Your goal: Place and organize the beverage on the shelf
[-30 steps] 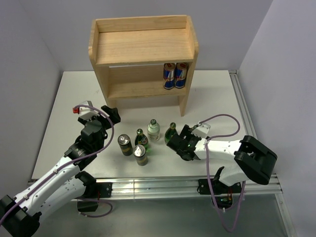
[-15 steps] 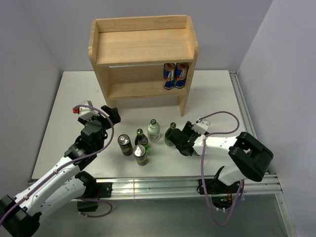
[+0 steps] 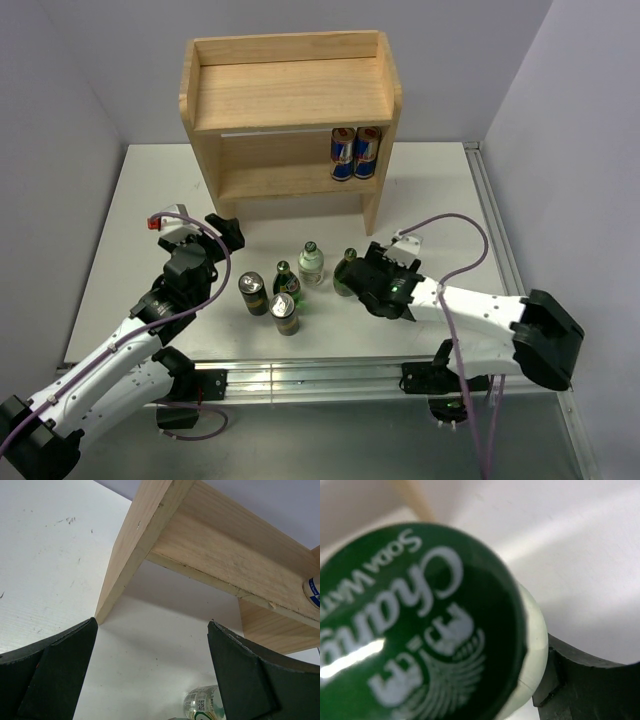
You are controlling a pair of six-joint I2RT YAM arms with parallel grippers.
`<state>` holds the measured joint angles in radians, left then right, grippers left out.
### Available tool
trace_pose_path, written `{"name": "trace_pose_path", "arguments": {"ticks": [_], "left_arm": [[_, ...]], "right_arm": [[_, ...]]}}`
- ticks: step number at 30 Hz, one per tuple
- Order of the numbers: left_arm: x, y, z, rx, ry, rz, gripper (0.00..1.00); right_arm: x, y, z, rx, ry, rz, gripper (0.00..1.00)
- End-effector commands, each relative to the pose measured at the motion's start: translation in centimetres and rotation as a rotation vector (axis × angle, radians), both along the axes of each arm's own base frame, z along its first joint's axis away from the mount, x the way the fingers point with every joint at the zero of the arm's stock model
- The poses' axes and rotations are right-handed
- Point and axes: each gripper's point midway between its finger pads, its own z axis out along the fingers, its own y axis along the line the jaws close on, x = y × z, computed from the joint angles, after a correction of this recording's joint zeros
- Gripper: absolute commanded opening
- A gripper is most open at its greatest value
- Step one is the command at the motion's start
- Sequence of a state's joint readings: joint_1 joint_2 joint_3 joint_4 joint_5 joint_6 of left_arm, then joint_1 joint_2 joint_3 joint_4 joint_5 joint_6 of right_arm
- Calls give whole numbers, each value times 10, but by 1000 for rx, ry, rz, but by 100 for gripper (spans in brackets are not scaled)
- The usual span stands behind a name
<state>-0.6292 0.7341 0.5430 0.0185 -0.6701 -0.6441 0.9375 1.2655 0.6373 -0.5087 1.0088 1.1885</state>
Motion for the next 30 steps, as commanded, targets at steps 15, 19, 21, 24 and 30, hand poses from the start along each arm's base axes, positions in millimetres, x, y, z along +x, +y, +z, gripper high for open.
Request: {"name": "trace_pose_path", "arguments": {"ticks": [15,19,21,24,30], "left_arm": [[-2,-5,11,-29,-43,-32,99],[-2,-5,12,-25,-45,-36,99],[-2,-5,12,-23,-46,-36,99],[-3,-6,13,-26,-49,-41,99],[-3,-6,14,-29,-50,-45,99]], "right_arm": [[26,51,253,59,-447,363,0],[31,67,317,49,-566,470,0],[34,68,343,35,-610,476,0],[39,72,391,20,-673,473,0],[51,70,469,-51,-776,441,0]]}}
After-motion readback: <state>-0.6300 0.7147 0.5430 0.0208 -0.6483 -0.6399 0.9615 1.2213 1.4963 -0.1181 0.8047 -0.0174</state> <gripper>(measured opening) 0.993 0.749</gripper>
